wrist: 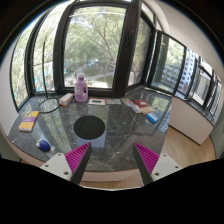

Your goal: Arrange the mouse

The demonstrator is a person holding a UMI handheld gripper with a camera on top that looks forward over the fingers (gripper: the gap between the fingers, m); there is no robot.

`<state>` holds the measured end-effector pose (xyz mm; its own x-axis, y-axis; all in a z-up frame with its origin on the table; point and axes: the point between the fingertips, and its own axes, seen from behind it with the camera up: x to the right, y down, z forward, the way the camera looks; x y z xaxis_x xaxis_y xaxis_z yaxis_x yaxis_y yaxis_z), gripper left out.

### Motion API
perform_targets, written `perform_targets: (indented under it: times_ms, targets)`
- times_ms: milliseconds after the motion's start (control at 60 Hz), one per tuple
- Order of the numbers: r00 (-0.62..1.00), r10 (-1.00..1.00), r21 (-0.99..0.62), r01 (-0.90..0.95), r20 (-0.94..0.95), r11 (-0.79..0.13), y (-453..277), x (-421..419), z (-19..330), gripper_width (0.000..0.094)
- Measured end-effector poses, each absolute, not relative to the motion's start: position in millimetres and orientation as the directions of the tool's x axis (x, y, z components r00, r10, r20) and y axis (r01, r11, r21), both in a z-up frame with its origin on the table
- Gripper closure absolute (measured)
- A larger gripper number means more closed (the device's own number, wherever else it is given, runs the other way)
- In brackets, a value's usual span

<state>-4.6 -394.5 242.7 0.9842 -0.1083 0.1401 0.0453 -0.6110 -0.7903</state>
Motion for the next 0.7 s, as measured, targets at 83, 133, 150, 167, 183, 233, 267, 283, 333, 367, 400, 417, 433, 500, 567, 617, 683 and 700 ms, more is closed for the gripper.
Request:
perform_targets:
  times_ms: [83,133,150,167,183,233,267,283,333,367,400,417,433,500,567,617,683,700]
  targets:
    - [0.985,-0.112,-0.793,0.034,0.128,-0.608,-397,-5,241,0.0082]
    - [0.985,-0.117,-0.793,0.028,0.126,-0.609,-402,-4,239,0.0085]
    - [0.985,-0.118,-0.793,0.027,0.125,-0.609,-405,-4,238,0.0085]
    - [0.985,-0.119,-0.792,0.026,0.124,-0.61,-407,-3,236,0.0085]
    - [0.985,-0.12,-0.792,0.024,0.123,-0.61,-409,-2,234,0.0085]
    - [0.985,-0.119,-0.787,0.022,0.121,-0.616,-416,-2,226,0.0087]
    - [0.986,-0.118,-0.782,0.021,0.12,-0.623,-421,-3,218,0.0086]
    - [0.986,-0.117,-0.78,0.02,0.118,-0.626,-423,-5,214,0.0087]
    - [0.988,-0.107,-0.773,0.016,0.109,-0.635,-429,-12,201,0.0088]
    - [0.99,-0.097,-0.769,0.014,0.099,-0.639,-434,-19,191,0.0089]
    - [0.992,-0.089,-0.766,0.009,0.086,-0.643,-437,-28,180,0.0091]
    - [0.993,-0.085,-0.764,0.006,0.08,-0.645,-439,-32,173,0.0093]
    - [0.994,-0.08,-0.761,0.004,0.073,-0.649,-441,-37,167,0.0097]
    - [0.998,-0.052,-0.75,-0.002,0.043,-0.661,-446,-62,142,0.0094]
    - [1.0,-0.024,-0.745,-0.004,0.017,-0.667,-447,-90,119,0.0093]
    - [1.0,0.003,-0.744,0.0,-0.002,-0.669,-447,-116,104,0.009]
    - [0.999,0.038,-0.746,0.003,-0.03,-0.666,-442,-155,85,0.0084]
    - [0.998,0.046,-0.745,0.004,-0.036,-0.668,-441,-165,79,0.0085]
